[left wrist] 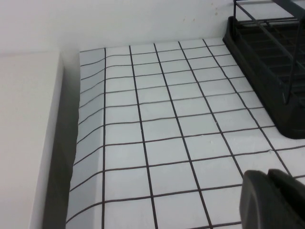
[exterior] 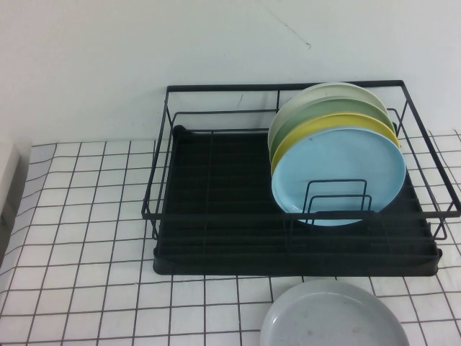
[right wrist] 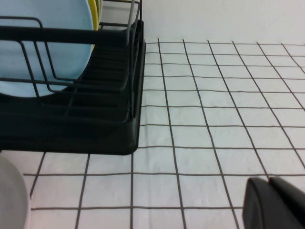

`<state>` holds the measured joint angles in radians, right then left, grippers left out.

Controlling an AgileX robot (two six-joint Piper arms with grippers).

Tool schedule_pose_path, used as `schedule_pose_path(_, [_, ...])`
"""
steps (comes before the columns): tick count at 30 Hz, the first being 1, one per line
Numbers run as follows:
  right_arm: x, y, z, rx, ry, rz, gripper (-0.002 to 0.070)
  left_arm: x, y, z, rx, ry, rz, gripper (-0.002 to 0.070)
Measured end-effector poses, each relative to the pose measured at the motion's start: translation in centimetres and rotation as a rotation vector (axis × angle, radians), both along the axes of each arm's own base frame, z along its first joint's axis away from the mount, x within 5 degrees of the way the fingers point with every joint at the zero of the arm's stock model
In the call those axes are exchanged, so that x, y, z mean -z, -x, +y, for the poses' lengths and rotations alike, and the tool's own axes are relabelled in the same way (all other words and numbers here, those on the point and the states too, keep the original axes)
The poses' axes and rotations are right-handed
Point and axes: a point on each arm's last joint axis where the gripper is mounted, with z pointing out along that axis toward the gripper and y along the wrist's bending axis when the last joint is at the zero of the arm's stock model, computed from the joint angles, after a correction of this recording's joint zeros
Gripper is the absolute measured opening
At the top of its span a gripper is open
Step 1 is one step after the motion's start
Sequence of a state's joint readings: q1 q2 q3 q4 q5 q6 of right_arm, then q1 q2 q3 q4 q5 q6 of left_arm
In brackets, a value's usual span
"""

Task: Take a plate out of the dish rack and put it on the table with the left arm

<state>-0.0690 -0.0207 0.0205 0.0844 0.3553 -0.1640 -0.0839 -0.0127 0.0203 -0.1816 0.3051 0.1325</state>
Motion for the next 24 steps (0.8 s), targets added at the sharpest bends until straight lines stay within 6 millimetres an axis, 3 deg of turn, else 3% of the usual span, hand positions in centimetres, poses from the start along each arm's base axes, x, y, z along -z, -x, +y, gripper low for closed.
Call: schedule_pose_path(24, [0.00, 0.00, 0.00, 0.000, 0.000, 0.000, -0.0001, 0.05, 0.03, 0.00, 0.010, -0.037, 0.005, -0.0002])
